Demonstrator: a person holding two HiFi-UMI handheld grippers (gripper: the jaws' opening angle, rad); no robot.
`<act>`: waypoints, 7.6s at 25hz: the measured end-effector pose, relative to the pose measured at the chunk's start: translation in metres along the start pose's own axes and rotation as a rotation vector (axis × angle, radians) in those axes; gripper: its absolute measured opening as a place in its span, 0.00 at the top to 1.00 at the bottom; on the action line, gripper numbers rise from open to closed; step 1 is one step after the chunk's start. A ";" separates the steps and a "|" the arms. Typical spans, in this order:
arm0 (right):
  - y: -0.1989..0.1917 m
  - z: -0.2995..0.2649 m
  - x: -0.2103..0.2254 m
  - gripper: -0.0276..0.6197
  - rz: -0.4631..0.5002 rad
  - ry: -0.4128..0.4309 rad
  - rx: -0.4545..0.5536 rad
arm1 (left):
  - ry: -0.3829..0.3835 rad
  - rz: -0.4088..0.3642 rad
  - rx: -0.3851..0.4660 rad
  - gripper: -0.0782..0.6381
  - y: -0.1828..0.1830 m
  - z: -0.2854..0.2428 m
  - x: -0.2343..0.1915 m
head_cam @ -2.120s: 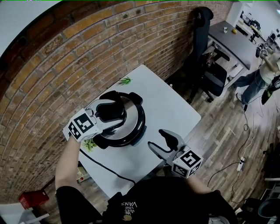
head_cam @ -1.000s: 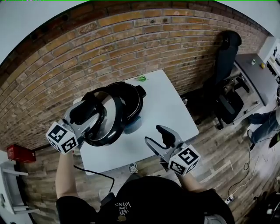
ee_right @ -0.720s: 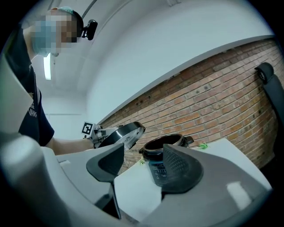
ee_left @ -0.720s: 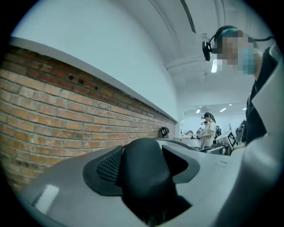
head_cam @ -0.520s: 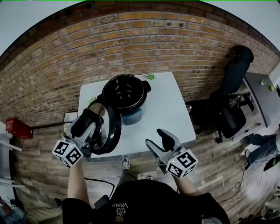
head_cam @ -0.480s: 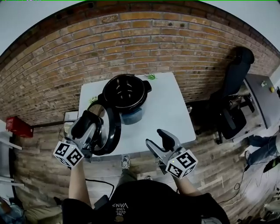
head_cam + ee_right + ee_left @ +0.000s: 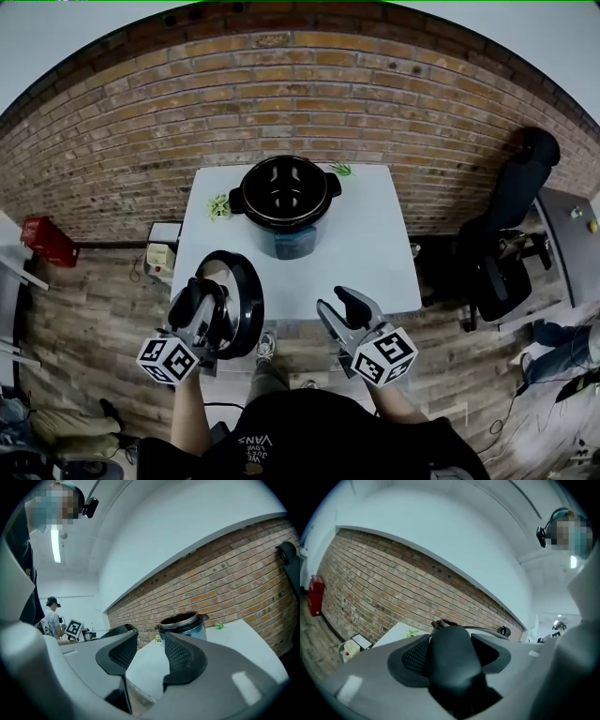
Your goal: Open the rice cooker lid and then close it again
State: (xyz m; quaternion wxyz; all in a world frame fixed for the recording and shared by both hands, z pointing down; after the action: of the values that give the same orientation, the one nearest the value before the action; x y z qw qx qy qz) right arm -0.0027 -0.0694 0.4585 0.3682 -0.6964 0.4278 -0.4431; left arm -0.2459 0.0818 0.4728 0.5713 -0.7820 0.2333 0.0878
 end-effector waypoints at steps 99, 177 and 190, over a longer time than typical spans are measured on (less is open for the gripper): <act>0.025 -0.069 0.085 0.73 -0.285 -0.437 0.120 | -1.016 -1.212 -0.453 0.50 0.110 -0.320 0.120; -0.020 0.005 -0.021 0.95 0.016 -0.089 0.006 | -0.047 -0.485 -0.020 0.85 -0.010 -0.054 0.097; -0.054 0.014 -0.032 0.95 -0.006 -0.052 -0.042 | 0.012 -0.372 -0.042 0.89 -0.075 -0.006 0.105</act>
State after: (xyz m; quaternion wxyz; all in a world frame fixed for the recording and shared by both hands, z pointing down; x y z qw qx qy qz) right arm 0.0169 -0.0188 0.4924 0.3632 -0.7165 0.4252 -0.4170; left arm -0.1200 0.0660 0.4966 0.5598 -0.8239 0.0860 -0.0190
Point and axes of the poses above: the fingertips, and each gripper's own axes: z backward along the fingers, x to its right, y out of its top, the point moved 1 cm from there along z, backward along the fingers, and after that the axes turned 15 degrees about -x, right-handed, at the moved point
